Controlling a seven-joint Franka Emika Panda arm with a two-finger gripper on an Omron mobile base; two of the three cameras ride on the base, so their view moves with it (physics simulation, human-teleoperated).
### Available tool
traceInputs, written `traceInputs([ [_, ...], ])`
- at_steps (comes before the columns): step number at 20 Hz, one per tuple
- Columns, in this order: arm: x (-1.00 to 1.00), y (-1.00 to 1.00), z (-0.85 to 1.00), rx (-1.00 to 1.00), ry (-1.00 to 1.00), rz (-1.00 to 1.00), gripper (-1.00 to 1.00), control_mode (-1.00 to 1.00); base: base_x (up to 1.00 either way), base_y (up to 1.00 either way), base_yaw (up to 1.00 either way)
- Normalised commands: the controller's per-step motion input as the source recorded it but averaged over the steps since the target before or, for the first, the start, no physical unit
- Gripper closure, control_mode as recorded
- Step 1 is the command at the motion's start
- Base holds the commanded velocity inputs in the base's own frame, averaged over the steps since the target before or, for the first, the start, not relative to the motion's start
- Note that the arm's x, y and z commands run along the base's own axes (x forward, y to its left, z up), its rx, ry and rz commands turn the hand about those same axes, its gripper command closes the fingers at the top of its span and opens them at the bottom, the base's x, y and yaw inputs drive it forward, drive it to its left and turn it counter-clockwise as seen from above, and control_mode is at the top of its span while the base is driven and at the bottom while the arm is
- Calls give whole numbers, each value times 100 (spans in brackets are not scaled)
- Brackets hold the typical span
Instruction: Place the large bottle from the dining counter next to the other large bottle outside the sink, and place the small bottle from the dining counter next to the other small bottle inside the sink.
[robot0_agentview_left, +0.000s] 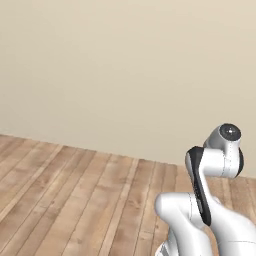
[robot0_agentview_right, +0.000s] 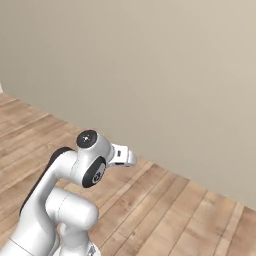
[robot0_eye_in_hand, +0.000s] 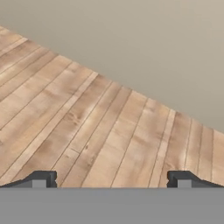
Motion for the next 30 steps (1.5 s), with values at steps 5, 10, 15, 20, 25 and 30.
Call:
traceInputs([
  [5,0,0,0,0,0,0,-100,100,0,0,50],
  [10,0,0,0,0,0,0,-100,100,-1,0,50],
  [15,0,0,0,0,0,0,-100,100,0,0,50],
  [20,0,0,0,0,0,0,-100,100,-1,0,50],
  [25,0,0,0,0,0,0,-100,100,-1,0,50],
  [30,0,0,0,0,0,0,-100,100,-2,0,50],
])
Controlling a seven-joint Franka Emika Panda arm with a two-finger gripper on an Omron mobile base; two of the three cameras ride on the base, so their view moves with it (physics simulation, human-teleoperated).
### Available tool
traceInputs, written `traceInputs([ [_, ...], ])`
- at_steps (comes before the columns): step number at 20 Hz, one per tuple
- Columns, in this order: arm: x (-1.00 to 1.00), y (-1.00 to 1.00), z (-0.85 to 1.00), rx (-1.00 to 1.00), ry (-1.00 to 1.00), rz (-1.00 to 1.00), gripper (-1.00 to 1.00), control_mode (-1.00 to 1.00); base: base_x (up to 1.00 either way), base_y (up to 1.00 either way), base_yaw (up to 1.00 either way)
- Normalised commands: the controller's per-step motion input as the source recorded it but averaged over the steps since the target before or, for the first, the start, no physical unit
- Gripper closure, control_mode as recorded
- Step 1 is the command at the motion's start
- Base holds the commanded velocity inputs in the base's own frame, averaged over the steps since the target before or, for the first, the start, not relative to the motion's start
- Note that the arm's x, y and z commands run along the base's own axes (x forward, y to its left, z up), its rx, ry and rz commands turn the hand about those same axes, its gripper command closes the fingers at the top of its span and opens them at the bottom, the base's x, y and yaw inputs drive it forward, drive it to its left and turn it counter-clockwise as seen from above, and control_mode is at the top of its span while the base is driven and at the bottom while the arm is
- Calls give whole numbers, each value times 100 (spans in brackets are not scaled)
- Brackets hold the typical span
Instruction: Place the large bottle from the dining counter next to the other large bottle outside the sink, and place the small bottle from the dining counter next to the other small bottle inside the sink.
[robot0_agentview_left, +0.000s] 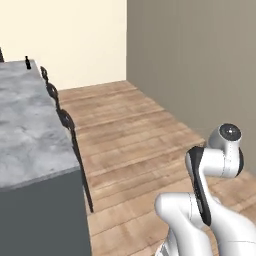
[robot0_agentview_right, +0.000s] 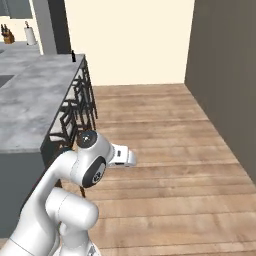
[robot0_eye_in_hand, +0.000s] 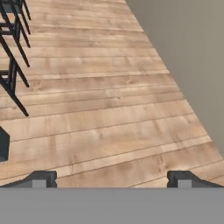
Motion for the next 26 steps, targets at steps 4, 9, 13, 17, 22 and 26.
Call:
traceInputs([
  [4,0,0,0,0,0,0,-100,100,-2,0,50],
  [9,0,0,0,0,0,0,-100,100,-2,0,50],
  [13,0,0,0,0,0,0,-100,100,1,-16,42],
  [17,0,0,0,0,0,0,-100,100,0,-35,4],
  [22,0,0,0,0,0,0,-100,100,3,-100,0],
  [26,0,0,0,0,0,0,-100,100,3,-100,0],
])
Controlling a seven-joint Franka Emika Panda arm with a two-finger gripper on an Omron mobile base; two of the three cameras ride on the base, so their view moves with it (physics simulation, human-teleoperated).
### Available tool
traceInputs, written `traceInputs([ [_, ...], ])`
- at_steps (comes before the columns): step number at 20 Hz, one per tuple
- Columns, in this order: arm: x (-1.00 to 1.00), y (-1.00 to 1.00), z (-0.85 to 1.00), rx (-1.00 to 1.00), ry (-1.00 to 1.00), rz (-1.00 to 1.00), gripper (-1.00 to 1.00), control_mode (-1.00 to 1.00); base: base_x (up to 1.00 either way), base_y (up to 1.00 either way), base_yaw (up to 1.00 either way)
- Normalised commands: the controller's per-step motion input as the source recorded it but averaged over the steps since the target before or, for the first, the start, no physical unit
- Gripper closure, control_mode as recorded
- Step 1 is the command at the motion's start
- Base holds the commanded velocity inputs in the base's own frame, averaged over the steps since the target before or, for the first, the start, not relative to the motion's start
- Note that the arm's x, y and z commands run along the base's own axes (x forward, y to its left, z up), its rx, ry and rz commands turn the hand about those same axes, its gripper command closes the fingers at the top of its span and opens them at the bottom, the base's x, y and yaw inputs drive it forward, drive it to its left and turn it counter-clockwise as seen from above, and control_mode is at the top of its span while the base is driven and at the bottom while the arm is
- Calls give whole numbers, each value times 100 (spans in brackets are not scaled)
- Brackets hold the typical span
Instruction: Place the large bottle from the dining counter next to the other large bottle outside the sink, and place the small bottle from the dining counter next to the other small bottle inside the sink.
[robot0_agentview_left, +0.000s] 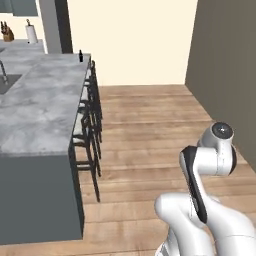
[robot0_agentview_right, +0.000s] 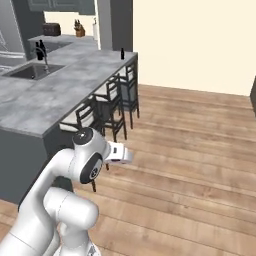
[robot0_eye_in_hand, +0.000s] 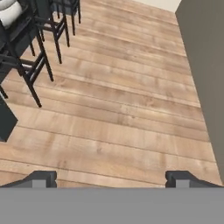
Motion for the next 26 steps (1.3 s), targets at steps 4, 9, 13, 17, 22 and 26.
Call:
traceInputs([
  [4,0,0,0,0,0,0,-100,100,40,-93,-1],
  [9,0,0,0,0,0,0,-100,100,77,-69,-2],
  [13,0,0,0,0,0,0,-100,100,100,-52,-2],
  [17,0,0,0,0,0,0,-100,100,100,-46,-3],
  [22,0,0,0,0,0,0,-100,100,100,-36,-4],
  [26,0,0,0,0,0,0,-100,100,100,-30,-3],
])
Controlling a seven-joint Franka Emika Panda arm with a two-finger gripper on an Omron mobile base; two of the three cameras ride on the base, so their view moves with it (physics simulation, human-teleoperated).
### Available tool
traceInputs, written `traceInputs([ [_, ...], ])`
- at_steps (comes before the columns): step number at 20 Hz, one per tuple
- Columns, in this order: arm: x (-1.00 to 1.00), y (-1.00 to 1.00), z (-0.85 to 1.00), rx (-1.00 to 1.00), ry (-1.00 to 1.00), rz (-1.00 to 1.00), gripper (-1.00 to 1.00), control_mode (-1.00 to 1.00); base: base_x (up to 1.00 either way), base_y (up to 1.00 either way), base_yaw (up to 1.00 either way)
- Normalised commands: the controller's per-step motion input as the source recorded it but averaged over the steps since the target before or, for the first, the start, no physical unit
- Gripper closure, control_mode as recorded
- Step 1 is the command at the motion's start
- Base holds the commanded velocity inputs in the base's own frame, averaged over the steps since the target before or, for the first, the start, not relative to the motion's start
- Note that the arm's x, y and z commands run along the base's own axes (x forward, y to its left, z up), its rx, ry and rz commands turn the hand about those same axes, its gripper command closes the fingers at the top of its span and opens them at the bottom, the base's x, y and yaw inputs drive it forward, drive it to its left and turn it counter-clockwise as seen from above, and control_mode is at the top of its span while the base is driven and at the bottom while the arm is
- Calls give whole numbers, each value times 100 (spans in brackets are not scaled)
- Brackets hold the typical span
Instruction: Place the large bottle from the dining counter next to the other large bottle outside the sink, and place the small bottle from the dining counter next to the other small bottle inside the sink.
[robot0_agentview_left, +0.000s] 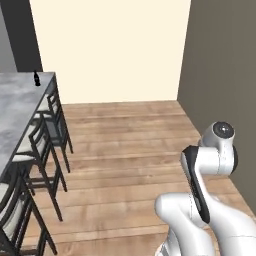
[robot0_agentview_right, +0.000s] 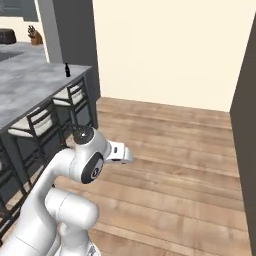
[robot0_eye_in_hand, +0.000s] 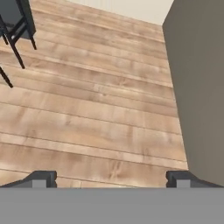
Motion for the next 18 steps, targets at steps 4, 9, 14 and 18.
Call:
traceInputs([
  [4,0,0,0,0,0,0,-100,100,100,-26,-3],
  [9,0,0,0,0,0,0,-100,100,100,-25,-2],
  [14,0,0,0,0,0,0,-100,100,100,-25,-2],
  [18,0,0,0,0,0,0,-100,100,100,-25,-2],
])
